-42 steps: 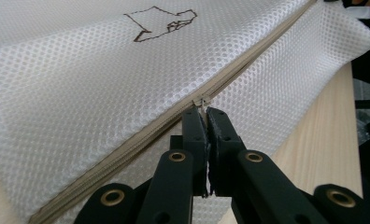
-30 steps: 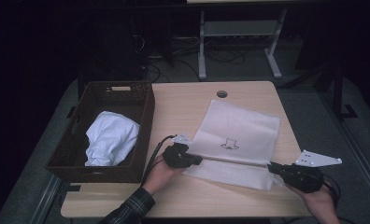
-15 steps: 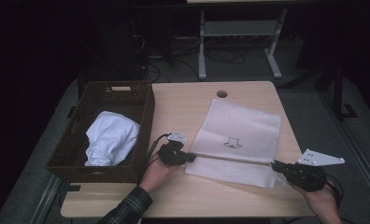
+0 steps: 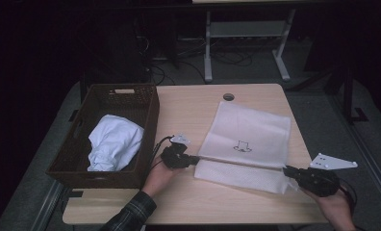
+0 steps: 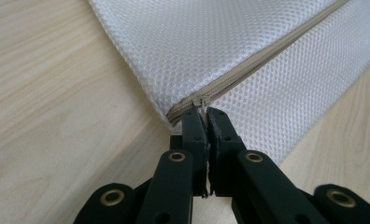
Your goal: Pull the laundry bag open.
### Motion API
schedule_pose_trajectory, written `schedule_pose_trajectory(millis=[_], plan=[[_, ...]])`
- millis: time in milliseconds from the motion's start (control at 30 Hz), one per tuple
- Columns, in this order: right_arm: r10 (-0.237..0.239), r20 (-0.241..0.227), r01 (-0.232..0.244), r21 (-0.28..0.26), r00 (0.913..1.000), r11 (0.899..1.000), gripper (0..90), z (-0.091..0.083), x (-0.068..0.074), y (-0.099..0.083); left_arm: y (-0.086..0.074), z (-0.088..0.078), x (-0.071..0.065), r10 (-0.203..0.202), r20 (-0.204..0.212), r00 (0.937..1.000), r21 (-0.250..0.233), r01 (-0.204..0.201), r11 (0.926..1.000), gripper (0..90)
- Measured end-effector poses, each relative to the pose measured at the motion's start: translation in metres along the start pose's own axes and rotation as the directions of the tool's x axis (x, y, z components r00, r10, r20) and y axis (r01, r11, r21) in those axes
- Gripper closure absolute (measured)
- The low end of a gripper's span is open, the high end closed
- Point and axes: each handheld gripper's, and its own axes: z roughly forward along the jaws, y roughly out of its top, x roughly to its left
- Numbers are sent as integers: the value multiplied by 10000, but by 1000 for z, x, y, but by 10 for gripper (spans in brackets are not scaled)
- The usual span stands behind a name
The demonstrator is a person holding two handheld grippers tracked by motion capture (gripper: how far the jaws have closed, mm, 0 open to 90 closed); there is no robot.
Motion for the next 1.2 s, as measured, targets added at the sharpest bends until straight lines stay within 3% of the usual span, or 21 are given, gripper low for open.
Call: schedule_pose_trajectory(millis=[400, 633, 867, 1200], plan=[[106, 692, -132, 378, 9975, 9992, 817, 12, -12, -1, 17, 16, 8, 10, -112, 9999, -105, -11, 9999, 864], [304, 1073, -348, 394, 9938, 9986, 804, 12, -21, -3, 37, 28, 14, 340, -150, 9993, -131, -342, 9993, 864], [464, 1408, -537, 484, 9890, 9974, 802, 15, -35, -4, 55, 46, 22, 342, -105, 9994, -300, -345, 9990, 863], [714, 1507, -835, 756, 9860, 9936, 802, 7, -36, -13, 77, 71, 27, 437, 8, 9990, -222, -437, 9988, 861]])
